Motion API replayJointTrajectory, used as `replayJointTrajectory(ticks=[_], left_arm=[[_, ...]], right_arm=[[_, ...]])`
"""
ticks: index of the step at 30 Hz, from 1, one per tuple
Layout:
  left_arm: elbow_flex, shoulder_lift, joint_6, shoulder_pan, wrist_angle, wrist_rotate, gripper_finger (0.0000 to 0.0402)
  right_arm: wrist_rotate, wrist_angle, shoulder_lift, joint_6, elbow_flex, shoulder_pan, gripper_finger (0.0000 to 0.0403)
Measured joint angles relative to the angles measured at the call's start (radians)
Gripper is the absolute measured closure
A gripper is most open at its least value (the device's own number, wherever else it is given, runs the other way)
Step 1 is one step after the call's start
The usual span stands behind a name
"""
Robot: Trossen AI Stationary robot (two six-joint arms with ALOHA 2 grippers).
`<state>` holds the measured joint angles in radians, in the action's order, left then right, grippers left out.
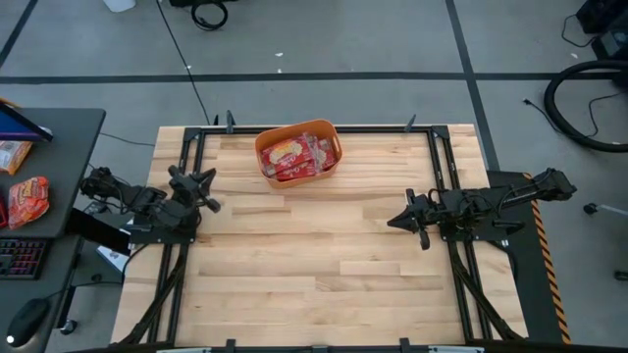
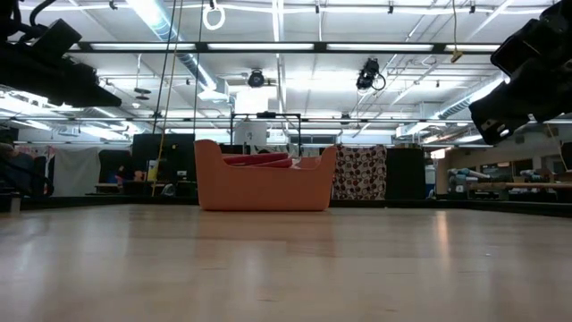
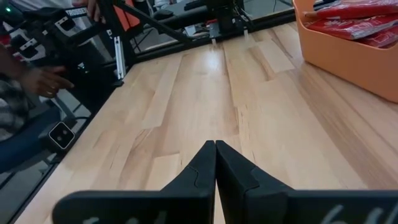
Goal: Sort popcorn bags into baskets
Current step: Return to Home Position
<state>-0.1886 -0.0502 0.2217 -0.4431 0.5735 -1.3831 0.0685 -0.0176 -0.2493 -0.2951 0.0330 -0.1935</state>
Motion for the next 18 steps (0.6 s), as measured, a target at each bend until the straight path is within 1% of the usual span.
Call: replayJointTrajectory(ticks=[2, 5, 7, 10, 13, 18], left_arm=[[0.0, 0.0, 0.011, 0.003, -0.002, -0.004, 0.037], [0.0, 0.0, 0.067, 0.027, -0.002, -0.004, 0.037], [0.0, 0.0, 0.127, 0.059, -0.001, -0.004, 0.037], [0.0, 0.0, 0.267, 0.11, -0.002, -0.003, 0.037], [0.0, 0.004, 0.377, 0.141, -0.001, 0.0, 0.037], [0.0, 0.027, 0.396, 0.15, -0.002, 0.009, 0.037]], right_arm=[[0.0, 0.002, 0.0, 0.001, 0.0, 0.0, 0.0387], [0.0, 0.001, 0.0, 0.0, 0.0, 0.0, 0.0387], [0.0, 0.001, 0.0, 0.001, 0.0, 0.0, 0.0387], [0.0, 0.001, 0.0, 0.0, 0.0, 0.0, 0.0387], [0.0, 0.001, 0.0, 0.0, 0.0, 0.0, 0.0387], [0.0, 0.001, 0.0, 0.0, 0.0, 0.0, 0.0387]])
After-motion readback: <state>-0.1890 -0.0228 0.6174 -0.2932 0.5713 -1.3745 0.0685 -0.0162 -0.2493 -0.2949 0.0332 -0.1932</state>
